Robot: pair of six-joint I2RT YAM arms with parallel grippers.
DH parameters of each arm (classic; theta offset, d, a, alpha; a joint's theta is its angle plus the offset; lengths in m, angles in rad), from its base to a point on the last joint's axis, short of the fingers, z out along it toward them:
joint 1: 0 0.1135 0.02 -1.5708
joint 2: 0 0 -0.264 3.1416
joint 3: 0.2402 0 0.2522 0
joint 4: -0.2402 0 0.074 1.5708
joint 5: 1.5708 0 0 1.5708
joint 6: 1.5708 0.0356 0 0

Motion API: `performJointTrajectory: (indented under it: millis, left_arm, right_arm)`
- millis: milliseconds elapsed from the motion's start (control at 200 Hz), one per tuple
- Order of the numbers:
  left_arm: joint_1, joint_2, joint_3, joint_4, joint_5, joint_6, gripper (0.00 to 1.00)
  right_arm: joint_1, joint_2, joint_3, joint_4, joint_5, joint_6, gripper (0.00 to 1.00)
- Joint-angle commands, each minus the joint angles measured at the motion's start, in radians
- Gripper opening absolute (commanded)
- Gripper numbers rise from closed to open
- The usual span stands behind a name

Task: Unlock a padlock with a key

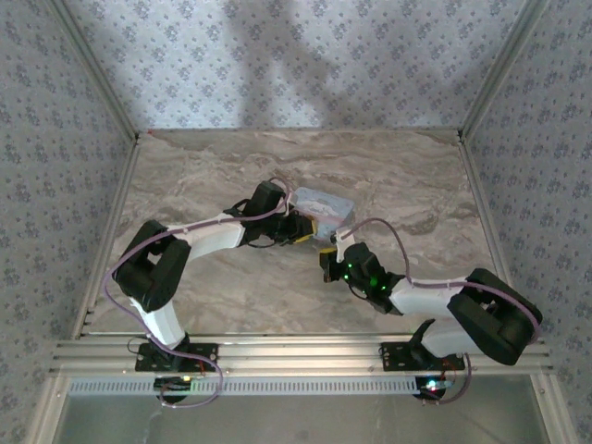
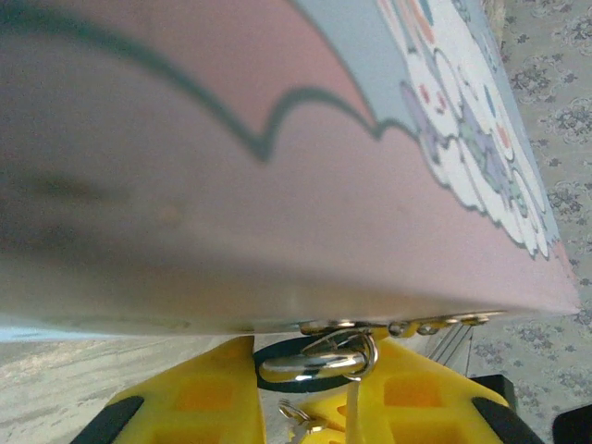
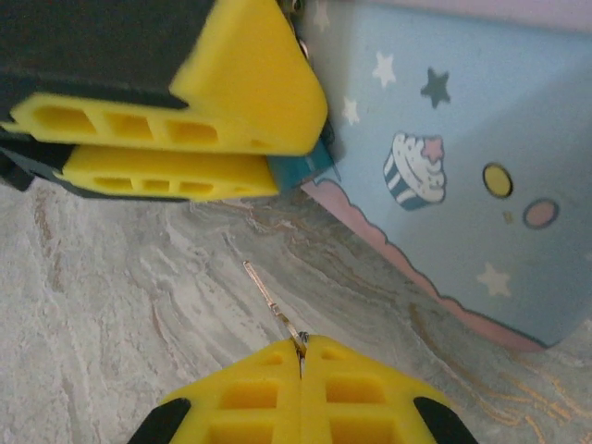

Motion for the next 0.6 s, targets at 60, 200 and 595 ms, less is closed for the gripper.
performJointTrajectory:
  millis: [60, 200, 595]
  left_arm:
    - [-0.006, -0.025, -0.013, 0.026, 0.014, -0.015, 0.08]
    - [-0.006, -0.027, -0.017, 0.026, 0.011, -0.015, 0.08]
    - [-0.007, -0.027, -0.025, 0.043, 0.006, -0.032, 0.08]
  right_arm:
    - [-0.008, 0.009, 0.041, 0.010, 0.055, 0.016, 0.00]
    - [-0.014, 0.014, 0.043, 0.011, 0.073, 0.018, 0.00]
    - [-0.023, 0.036, 0.063, -0.014, 0.088, 0.025, 0.00]
